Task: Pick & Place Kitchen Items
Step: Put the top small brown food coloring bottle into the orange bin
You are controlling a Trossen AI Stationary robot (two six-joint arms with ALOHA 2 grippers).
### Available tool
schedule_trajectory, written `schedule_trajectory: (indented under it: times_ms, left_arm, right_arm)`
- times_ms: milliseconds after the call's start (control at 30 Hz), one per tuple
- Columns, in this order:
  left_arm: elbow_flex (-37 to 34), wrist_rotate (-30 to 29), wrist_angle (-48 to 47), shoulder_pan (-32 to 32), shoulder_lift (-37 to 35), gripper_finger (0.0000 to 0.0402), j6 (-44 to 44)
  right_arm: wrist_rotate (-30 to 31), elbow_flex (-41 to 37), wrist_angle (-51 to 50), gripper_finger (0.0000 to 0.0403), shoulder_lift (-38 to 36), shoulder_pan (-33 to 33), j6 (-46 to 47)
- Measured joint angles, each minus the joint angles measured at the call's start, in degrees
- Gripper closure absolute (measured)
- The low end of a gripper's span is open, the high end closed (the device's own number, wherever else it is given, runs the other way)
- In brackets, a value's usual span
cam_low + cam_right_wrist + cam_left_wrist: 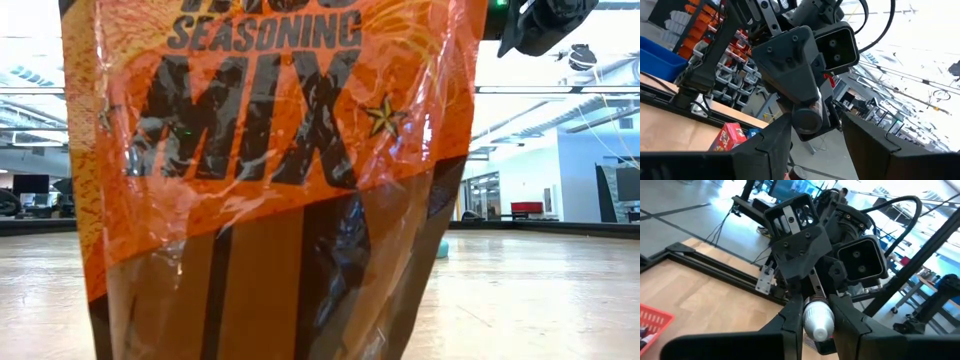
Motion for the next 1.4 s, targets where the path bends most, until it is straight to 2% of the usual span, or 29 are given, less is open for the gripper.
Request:
schedule_trajectory:
  times_ms: [367,567,767,933,1067,1400]
  left_arm:
    - [0.0,-0.5,0.6,-0.6,0.0,0.0350,1.0]
    - [0.0,-0.9,0.7,-0.6,0.0,0.0327,1.0]
    - [0.0,-1.5,0.5,-0.6,0.0,0.0349,2.0]
    - [0.0,-2.0,0.6,-0.6,0.1,0.0340,2.1]
    - [0.0,-2.1,0.6,-0.5,0.1,0.0325,2.1]
    - [0.0,-1.8,0.3,0.2,0.1,0.0338,1.9]
  right_arm:
    - [-1.3,0.0,-0.2,0.0238,0.0,-0.3,1.9]
    - [-1.7,-0.1,0.0,0.0274,0.0,-0.3,1.9]
    - [-3.9,-0.1,0.2,0.0297,0.0,-0.2,2.1]
    - [-0.3,-0.2,0.7,0.0302,0.0,0.3,2.2]
    - [-0.1,-0.2,0.8,0.0316,0.0,0.3,2.3]
    - [0.5,-0.2,0.2,0.0361,0.0,0.2,2.5]
